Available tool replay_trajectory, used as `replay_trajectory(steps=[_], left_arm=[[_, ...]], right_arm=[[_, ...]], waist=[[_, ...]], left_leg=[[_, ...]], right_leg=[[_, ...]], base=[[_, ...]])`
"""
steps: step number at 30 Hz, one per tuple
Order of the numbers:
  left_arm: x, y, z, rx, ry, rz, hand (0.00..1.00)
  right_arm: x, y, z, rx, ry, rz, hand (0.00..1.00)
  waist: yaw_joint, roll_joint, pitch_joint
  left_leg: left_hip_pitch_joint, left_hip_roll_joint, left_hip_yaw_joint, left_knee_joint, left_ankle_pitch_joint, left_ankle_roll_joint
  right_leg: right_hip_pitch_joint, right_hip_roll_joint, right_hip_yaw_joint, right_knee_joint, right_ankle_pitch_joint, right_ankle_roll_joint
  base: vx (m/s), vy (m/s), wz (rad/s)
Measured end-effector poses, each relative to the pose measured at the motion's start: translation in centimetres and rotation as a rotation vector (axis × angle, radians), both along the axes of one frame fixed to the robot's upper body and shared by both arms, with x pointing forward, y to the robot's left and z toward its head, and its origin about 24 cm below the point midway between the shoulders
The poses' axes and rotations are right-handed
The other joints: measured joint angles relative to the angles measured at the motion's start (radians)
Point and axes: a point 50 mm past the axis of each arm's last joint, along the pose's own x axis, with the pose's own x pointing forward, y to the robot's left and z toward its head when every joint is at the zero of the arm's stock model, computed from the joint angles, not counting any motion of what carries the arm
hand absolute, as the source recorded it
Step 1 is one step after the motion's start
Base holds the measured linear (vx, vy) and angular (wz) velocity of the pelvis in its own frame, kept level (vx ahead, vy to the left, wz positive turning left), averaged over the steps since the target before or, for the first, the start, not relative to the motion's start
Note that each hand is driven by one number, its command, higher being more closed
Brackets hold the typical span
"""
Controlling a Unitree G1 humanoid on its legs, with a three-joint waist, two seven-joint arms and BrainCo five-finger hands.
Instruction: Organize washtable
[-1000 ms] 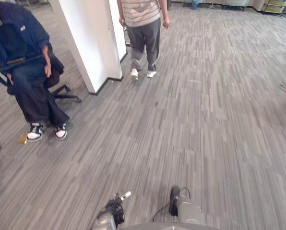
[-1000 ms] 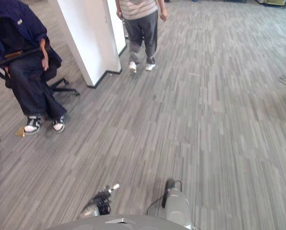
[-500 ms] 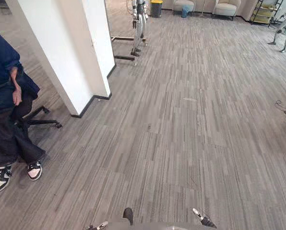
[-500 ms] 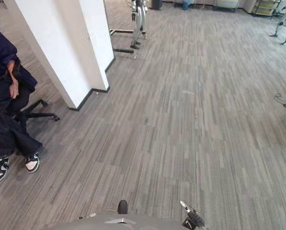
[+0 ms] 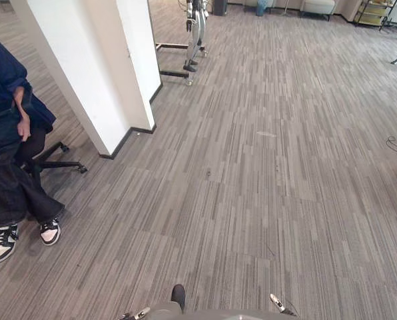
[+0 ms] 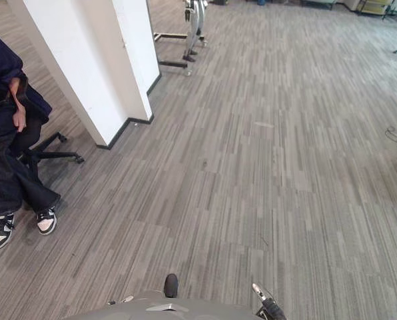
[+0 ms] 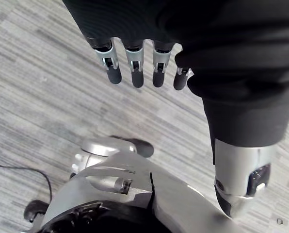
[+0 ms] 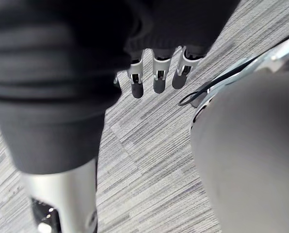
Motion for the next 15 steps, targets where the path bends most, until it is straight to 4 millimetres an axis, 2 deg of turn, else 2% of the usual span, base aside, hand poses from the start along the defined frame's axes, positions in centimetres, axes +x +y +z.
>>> replay_trajectory(steps=[2, 3, 4, 5, 6, 7, 8, 9, 10, 11, 13, 14, 15], left_arm=[[0.1, 0.0, 0.0, -0.008, -0.011, 0.044, 0.0], [0.6, 0.1, 0.1, -0.011, -0.027, 0.059, 0.0], [0.8, 0.5, 0.2, 0.0, -0.032, 0.057, 0.0], [0.9, -0.1, 0.0, -0.015, -0.033, 0.058, 0.0], [0.9, -0.5, 0.0, -0.023, -0.032, 0.061, 0.0], [1.1, -0.8, -0.1, -0.031, -0.038, 0.059, 0.0], [1.3, -0.7, 0.0, -0.028, -0.042, 0.053, 0.0], [1.4, -0.6, 0.0, -0.023, -0.042, 0.048, 0.0], [1.5, -0.3, 0.1, -0.017, -0.044, 0.045, 0.0], [1.5, -0.3, 0.1, -0.016, -0.044, 0.047, 0.0], [2.3, -0.2, 0.3, -0.015, -0.066, 0.04, 0.0], [3.9, -0.6, 0.4, -0.025, -0.108, 0.039, 0.0], [5.0, -0.8, 0.7, -0.029, -0.141, 0.034, 0.0]], right_arm=[[-0.2, -0.3, 0.0, 0.006, -0.006, -0.071, 0.0], [-0.4, -0.5, 0.0, 0.013, -0.008, -0.128, 0.0], [-0.7, -0.7, 0.0, 0.016, -0.007, -0.17, 0.0], [-1.5, -1.2, 0.1, 0.001, 0.002, -0.184, 0.0], [-1.3, -1.4, 0.1, -0.006, -0.007, -0.175, 0.0], [-0.3, -1.3, 0.3, -0.005, -0.042, -0.152, 0.0], [1.0, -0.8, 0.5, 0.005, -0.103, -0.15, 0.0], [1.4, -0.7, 0.6, 0.002, -0.122, -0.136, 0.0], [1.9, -0.5, 0.7, 0.009, -0.142, -0.131, 0.0], [2.0, -0.3, 0.7, 0.015, -0.148, -0.134, 0.0], [1.7, -0.2, 0.7, 0.025, -0.164, -0.19, 0.0], [1.1, -0.2, 0.6, 0.042, -0.17, -0.278, 0.0], [0.4, -0.2, 0.5, 0.049, -0.16, -0.316, 0.0]], waist=[[0.009, -0.002, -0.001], [0.015, -0.011, 0.005], [0.015, -0.024, 0.009], [0.011, -0.015, 0.007], [0.007, 0.002, 0.007], [0.012, 0.023, 0.01], [0.006, 0.031, 0.02], [0.0, 0.031, 0.03], [0.001, 0.023, 0.037], [0.0, 0.022, 0.038], [-0.012, 0.024, 0.04], [-0.018, 0.036, 0.039], [-0.018, 0.041, 0.037]], left_leg=[[-0.032, -0.007, 0.009, 0.019, -0.015, 0.013], [-0.076, -0.025, 0.01, 0.083, -0.053, 0.024], [-0.123, -0.055, 0.023, 0.181, -0.118, 0.059], [-0.148, -0.066, 0.064, 0.284, -0.191, 0.074], [-0.161, -0.063, 0.065, 0.317, -0.224, 0.072], [-0.162, -0.046, 0.07, 0.353, -0.268, 0.082], [-0.133, -0.028, 0.081, 0.359, -0.294, 0.091], [-0.115, -0.021, 0.089, 0.359, -0.306, 0.092], [-0.067, -0.005, 0.111, 0.348, -0.331, 0.086], [-0.034, 0.004, 0.128, 0.335, -0.342, 0.077], [0.04, 0.011, 0.155, 0.275, -0.356, 0.066], [0.088, 0.01, 0.159, 0.223, -0.36, 0.057], [0.115, 0.005, 0.163, 0.198, -0.366, 0.047]], right_leg=[[-0.029, -0.016, 0.001, 0.003, 0.001, 0.007], [-0.043, -0.038, -0.014, 0.011, -0.009, 0.025], [-0.046, -0.078, -0.037, 0.033, -0.031, 0.062], [-0.061, -0.101, -0.045, 0.131, -0.04, 0.095], [-0.104, -0.108, -0.038, 0.238, -0.042, 0.097], [-0.25, -0.121, 0.007, 0.515, 0.001, 0.054], [-0.387, -0.121, 0.054, 0.761, 0.083, -0.003], [-0.438, -0.119, 0.06, 0.848, 0.079, -0.005], [-0.517, -0.114, 0.034, 0.93, 0.066, -0.027], [-0.554, -0.109, -0.002, 0.913, 0.058, -0.04], [-0.589, -0.099, -0.108, 0.751, 0.056, -0.043], [-0.59, -0.085, -0.189, 0.541, 0.066, -0.044], [-0.59, -0.073, -0.22, 0.407, 0.09, -0.036]], base=[[0.07, 0.053, -0.07], [0.12, 0.104, 0.23], [0.25, 0.132, 0.43], [0.24, 0.169, 0.45], [0.12, 0.23, 0.17], [-0.07, 0.272, -0.21], [-0.06, 0.25, -0.34], [0.11, 0.172, -0.54], [0.22, 0.135, -0.58], [0.31, 0.141, -0.78], [0.32, 0.101, -0.46], [0.32, 0.087, -0.13], [0.26, 0.099, -0.09]])
